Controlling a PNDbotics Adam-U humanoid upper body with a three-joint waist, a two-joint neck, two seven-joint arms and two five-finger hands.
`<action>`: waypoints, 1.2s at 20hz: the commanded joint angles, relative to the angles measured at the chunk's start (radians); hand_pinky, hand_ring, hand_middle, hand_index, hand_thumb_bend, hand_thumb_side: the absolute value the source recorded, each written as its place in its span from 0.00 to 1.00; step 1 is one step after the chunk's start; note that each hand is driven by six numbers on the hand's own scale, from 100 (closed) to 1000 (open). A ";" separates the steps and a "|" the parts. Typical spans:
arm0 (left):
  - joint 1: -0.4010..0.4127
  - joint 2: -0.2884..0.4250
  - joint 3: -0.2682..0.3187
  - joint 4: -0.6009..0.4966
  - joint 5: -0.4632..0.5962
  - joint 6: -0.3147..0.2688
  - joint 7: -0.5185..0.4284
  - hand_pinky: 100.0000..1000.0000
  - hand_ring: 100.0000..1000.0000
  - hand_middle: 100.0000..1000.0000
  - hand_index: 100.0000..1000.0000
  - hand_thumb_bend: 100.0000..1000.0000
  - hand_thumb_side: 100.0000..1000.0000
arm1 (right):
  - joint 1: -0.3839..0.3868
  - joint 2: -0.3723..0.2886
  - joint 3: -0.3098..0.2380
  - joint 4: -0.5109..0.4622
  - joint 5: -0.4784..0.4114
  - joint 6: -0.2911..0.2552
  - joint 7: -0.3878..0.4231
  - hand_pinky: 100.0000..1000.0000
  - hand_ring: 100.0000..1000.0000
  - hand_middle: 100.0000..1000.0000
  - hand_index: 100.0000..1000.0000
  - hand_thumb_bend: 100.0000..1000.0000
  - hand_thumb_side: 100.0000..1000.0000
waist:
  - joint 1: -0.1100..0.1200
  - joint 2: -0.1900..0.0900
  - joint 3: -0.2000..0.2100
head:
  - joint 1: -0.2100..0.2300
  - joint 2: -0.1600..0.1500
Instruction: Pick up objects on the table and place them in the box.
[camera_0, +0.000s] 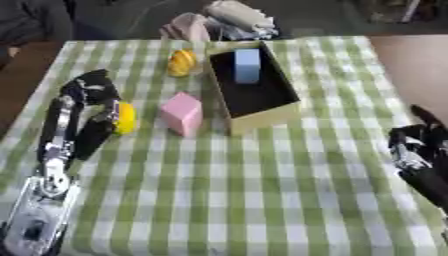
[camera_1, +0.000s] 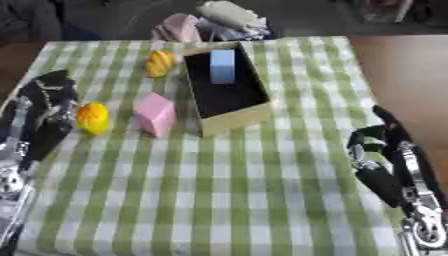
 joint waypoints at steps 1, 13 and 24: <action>0.009 0.168 0.009 -0.024 -0.065 0.005 -0.123 0.73 0.66 0.69 0.83 0.00 0.26 | -0.008 -0.022 -0.004 -0.016 0.007 -0.001 0.004 0.63 0.77 0.56 0.96 0.00 0.41 | 0.017 -0.006 -0.004 | 0.001 0.005; -0.138 0.506 -0.099 0.199 -0.196 0.043 -0.478 0.75 0.70 0.74 0.84 0.10 0.16 | -0.010 -0.027 0.006 -0.016 0.004 -0.003 0.013 0.62 0.76 0.56 0.96 0.00 0.41 | 0.032 -0.007 -0.032 | 0.017 0.005; -0.329 0.463 -0.204 0.514 -0.299 -0.035 -0.540 0.76 0.72 0.76 0.85 0.22 0.18 | -0.013 -0.024 0.012 -0.016 -0.001 -0.005 0.018 0.62 0.76 0.56 0.96 0.00 0.41 | 0.023 0.001 -0.044 | 0.028 0.005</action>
